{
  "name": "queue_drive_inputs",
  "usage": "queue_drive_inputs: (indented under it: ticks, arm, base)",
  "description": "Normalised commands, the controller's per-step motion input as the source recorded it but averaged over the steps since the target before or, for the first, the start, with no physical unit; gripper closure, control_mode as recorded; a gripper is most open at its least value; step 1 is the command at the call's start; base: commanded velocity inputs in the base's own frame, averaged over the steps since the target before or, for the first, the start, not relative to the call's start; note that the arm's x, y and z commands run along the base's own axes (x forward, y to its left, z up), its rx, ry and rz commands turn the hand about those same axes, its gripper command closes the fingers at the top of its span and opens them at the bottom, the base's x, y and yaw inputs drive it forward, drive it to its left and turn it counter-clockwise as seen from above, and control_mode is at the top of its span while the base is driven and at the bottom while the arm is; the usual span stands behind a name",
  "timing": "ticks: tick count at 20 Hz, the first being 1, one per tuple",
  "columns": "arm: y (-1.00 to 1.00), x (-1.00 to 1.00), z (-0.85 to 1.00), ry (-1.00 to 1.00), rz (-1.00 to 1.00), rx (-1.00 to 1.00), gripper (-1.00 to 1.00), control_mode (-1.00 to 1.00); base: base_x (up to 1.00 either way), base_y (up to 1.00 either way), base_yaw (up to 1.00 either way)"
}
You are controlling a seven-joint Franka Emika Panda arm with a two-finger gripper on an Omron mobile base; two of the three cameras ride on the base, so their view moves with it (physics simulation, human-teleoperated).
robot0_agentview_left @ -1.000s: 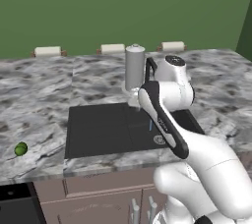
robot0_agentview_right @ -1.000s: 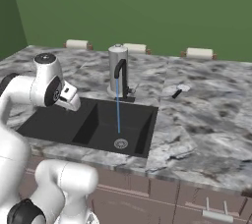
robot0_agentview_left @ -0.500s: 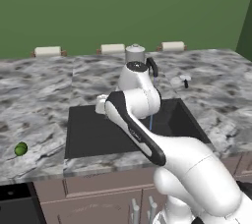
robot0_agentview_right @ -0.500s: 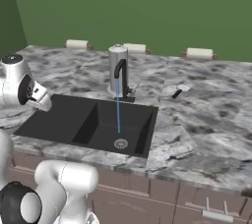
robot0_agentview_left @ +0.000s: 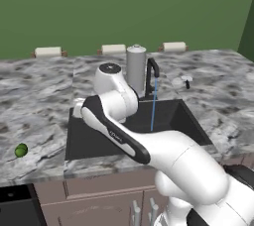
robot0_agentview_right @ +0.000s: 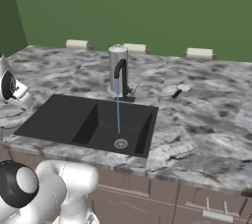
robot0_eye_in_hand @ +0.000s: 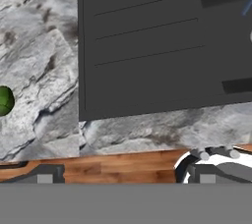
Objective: Turn on the sink faucet. Then move the avocado from the counter to the sink. Turn off the sink. Move the vegetable from the sink to the pot next to the stove. Finally move the pot to the center burner.
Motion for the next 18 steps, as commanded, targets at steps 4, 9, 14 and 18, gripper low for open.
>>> queue_drive_inputs:
  ticks: [4,9,14,18]
  arm:
    - [0.31,0.00,0.00,0.00,0.00,0.00,-1.00,-1.00]
    - [0.44,0.00,0.00,0.02,0.01,0.00,-1.00,-1.00]
    - [0.44,0.00,-0.02,0.02,0.01,0.00,-1.00,-1.00]
    - [0.46,0.00,-0.06,0.02,0.00,0.00,-1.00,-1.00]
  base:
    - [0.00,0.00,0.00]
    - [0.00,0.00,0.00]
    - [0.00,0.00,0.00]
    - [0.00,0.00,0.00]
